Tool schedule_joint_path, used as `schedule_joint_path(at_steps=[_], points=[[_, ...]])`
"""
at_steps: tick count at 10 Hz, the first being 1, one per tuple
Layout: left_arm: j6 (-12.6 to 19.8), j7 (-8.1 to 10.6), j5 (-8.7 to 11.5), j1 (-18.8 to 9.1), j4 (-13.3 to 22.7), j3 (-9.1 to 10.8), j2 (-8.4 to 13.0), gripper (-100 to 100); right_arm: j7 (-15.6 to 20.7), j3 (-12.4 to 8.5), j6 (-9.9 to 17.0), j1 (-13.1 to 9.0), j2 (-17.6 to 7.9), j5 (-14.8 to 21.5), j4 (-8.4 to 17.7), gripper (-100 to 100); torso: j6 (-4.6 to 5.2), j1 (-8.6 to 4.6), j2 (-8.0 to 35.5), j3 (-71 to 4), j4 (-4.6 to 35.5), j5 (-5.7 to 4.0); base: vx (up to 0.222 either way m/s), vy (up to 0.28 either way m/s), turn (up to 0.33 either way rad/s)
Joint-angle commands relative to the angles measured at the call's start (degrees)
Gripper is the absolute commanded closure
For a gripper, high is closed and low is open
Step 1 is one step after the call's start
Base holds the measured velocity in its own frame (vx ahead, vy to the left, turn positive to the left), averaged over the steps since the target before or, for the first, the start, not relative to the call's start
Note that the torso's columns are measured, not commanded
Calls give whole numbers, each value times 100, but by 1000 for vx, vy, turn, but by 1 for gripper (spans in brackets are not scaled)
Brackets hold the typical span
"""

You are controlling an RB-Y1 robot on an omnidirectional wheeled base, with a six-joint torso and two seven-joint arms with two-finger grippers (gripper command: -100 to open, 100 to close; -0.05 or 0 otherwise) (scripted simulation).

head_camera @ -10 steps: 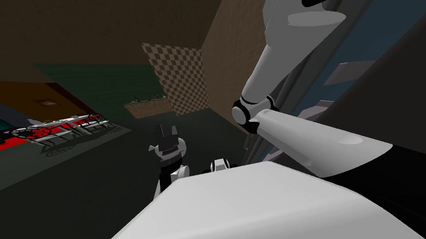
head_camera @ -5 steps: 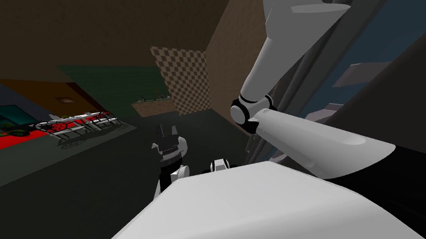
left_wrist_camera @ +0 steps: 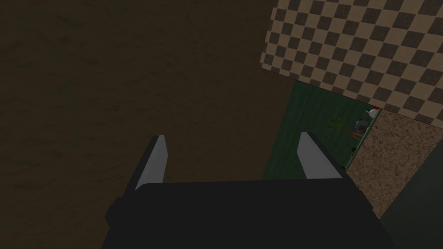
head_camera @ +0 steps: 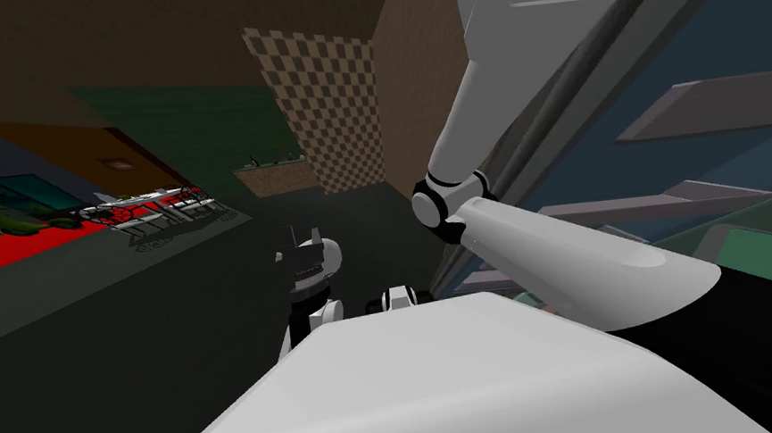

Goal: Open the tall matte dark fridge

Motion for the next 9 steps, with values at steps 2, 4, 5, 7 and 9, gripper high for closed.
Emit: schedule_joint_path(at_steps=[2,4,5,7,9], points=[[0,0,0,-2,0,-1,-1,0,2,7,-6,45,17,14,-49,100,-13,99,24,13,12,54,2,-11,-16],[1,0,0,-2,0,-1,-1,0,-107,-58,133,18,-118,162,181,100,-14,103,-3,-7,4,56,67,-21,-8],[0,0,0,0,0,0,0,0,-107,-58,133,18,-118,162,181,100,-12,89,-68,-46,-16,52,208,-5,-5],[0,0,0,1,-1,-1,-1,0,-229,-101,245,60,-217,342,332,100,-14,101,-70,-53,-22,55,247,25,-6],[-1,0,0,2,-1,-1,-1,0,-350,-144,358,102,-316,522,483,100,-14,95,-29,-25,-7,54,273,19,-6]])
